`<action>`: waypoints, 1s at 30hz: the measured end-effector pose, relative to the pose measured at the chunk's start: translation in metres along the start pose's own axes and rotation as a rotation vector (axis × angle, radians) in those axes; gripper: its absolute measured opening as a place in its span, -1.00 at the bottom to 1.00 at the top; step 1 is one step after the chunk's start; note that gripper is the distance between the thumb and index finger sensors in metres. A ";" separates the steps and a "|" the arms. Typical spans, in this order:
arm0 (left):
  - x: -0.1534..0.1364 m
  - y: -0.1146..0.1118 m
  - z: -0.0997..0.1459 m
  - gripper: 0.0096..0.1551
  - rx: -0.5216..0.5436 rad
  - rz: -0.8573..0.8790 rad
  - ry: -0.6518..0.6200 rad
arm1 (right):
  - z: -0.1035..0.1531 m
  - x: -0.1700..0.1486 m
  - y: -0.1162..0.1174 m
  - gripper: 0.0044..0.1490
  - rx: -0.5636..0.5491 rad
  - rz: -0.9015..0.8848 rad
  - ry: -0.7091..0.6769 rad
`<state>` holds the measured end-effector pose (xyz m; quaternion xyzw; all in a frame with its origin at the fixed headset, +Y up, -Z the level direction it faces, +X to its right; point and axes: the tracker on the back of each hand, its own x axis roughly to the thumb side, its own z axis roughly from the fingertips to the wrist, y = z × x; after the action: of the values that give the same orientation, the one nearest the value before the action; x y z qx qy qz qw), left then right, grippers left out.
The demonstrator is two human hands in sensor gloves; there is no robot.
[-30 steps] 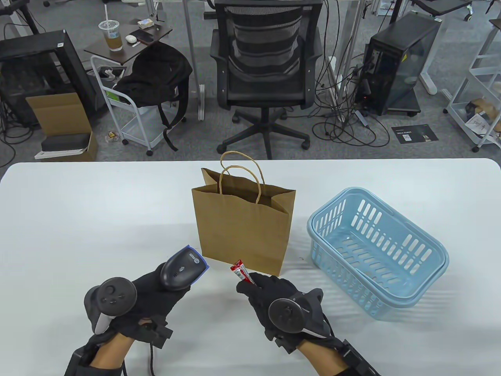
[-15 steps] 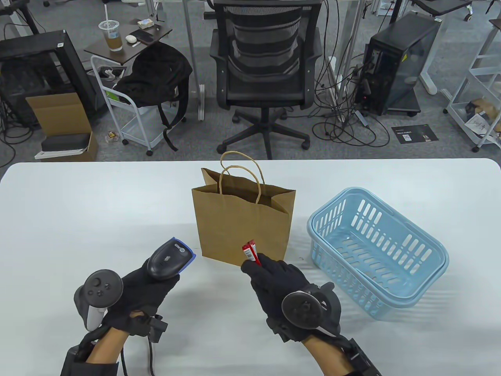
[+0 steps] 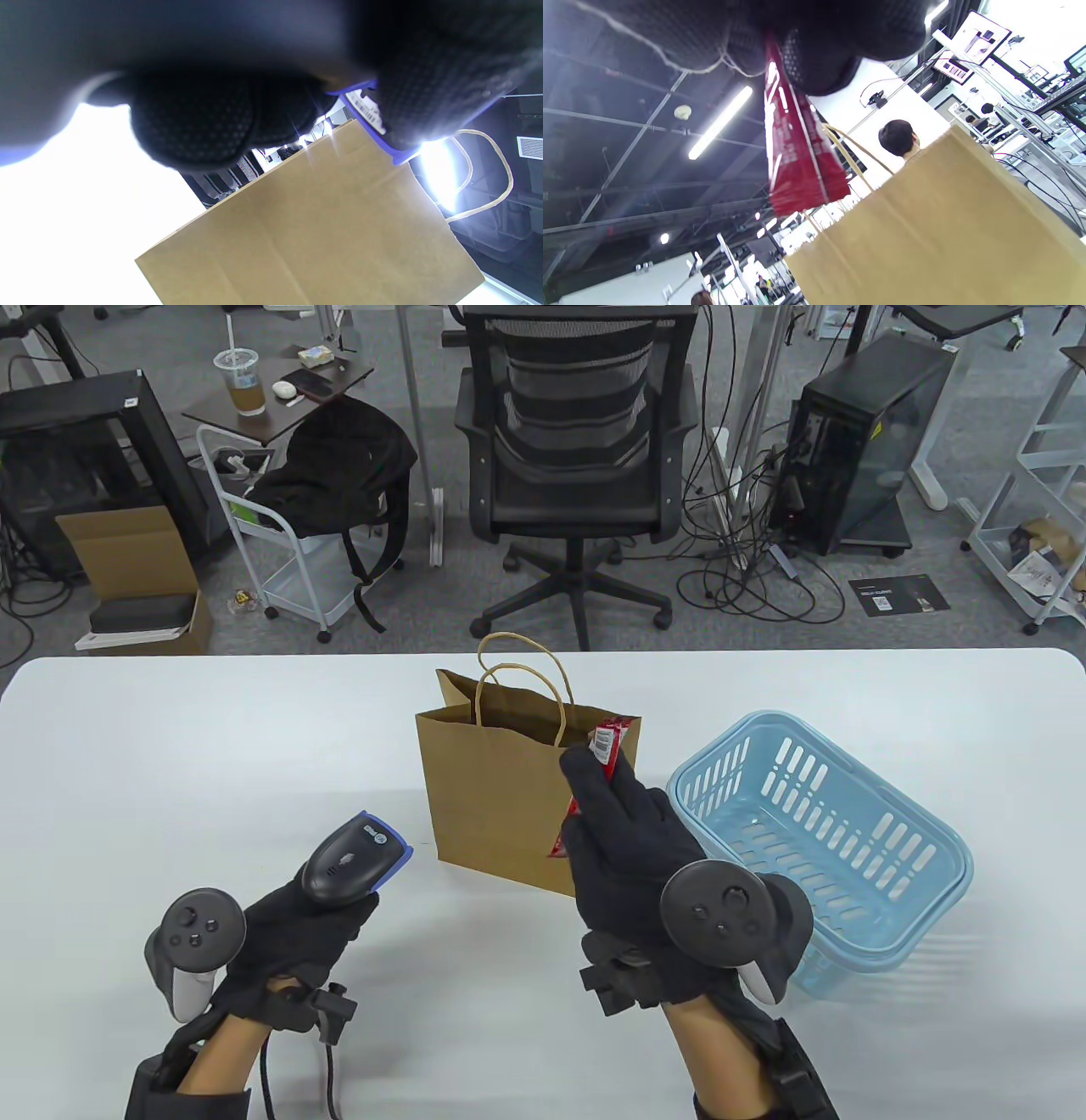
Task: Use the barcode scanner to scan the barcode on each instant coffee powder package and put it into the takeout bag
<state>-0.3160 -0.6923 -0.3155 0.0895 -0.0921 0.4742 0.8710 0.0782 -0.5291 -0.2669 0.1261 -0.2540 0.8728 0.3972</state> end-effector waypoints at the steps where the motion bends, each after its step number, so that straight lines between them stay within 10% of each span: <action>1: 0.000 0.001 0.000 -0.33 0.000 0.006 0.000 | -0.004 0.001 -0.001 -0.27 -0.014 -0.022 0.007; 8: 0.001 0.003 0.000 -0.34 0.005 0.020 -0.008 | -0.033 -0.008 0.002 -0.13 -0.098 0.064 0.056; 30: 0.000 0.005 -0.002 -0.33 -0.001 0.037 -0.007 | -0.061 -0.055 0.044 -0.11 0.103 0.235 0.103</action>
<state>-0.3203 -0.6887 -0.3173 0.0890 -0.0969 0.4898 0.8619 0.0794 -0.5551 -0.3566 0.0706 -0.2012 0.9305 0.2977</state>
